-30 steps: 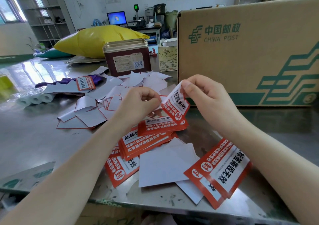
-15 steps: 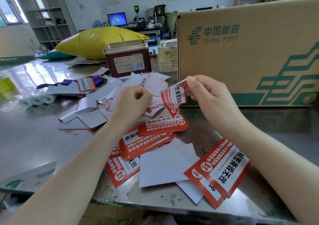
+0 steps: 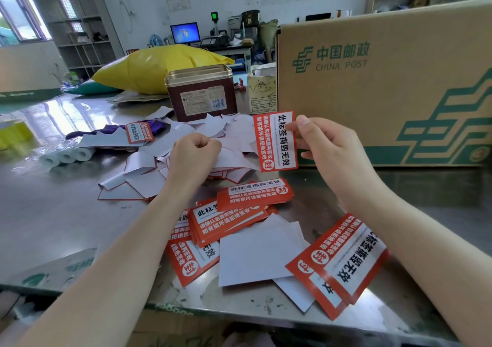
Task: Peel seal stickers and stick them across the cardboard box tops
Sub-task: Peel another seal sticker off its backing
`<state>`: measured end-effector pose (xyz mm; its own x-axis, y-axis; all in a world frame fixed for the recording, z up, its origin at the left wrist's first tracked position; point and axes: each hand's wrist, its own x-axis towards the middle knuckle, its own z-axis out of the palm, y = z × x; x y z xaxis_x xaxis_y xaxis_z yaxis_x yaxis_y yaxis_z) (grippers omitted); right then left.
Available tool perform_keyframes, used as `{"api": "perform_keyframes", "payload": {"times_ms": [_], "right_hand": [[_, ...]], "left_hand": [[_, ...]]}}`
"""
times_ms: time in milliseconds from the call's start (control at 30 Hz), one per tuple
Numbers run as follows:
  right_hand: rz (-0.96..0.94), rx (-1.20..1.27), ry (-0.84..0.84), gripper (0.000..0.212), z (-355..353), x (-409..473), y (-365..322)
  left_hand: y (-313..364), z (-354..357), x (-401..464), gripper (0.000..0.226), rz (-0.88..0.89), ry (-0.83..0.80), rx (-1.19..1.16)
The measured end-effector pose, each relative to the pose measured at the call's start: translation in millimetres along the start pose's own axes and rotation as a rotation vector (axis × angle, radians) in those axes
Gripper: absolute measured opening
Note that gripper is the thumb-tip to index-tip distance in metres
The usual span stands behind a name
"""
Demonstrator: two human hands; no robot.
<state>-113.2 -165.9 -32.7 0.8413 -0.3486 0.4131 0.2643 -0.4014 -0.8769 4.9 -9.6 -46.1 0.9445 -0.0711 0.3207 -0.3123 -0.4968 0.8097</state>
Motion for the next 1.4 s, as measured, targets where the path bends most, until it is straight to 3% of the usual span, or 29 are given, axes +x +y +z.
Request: {"api": "perform_keyframes", "payload": {"times_ms": [533, 633, 767, 867, 1000, 1067, 1400], "right_hand": [[0.001, -0.062, -0.027, 0.027, -0.3, 1.5, 3.5], [-0.028, -0.133, -0.037, 0.036, 0.1, 1.2, 4.2], [-0.121, -0.332, -0.049, 0.028, 2.5, 0.1, 6.2], [-0.190, -0.414, -0.059, 0.028, 2.9, -0.6, 8.0], [-0.191, -0.409, -0.065, 0.027, 2.9, -0.3, 7.6], [-0.190, -0.419, -0.065, 0.027, 3.3, 0.1, 7.8], [-0.056, -0.216, -0.054, 0.022, 2.9, 0.7, 6.1]], "left_hand": [[-2.6, -2.4, 3.2, 0.018, -0.054, 0.027, 0.006], [-0.5, -1.3, 0.6, 0.015, 0.010, 0.054, 0.034], [7.2, 2.4, -9.1, 0.006, 0.163, -0.009, 0.055], [8.8, 5.8, -15.0, 0.017, 0.312, -0.098, 0.038], [7.0, 5.9, -17.4, 0.005, 0.514, -0.139, 0.019], [7.0, 5.0, -17.7, 0.018, 0.571, -0.132, 0.006], [7.6, 6.6, -17.2, 0.018, 0.663, 0.042, 0.117]]}}
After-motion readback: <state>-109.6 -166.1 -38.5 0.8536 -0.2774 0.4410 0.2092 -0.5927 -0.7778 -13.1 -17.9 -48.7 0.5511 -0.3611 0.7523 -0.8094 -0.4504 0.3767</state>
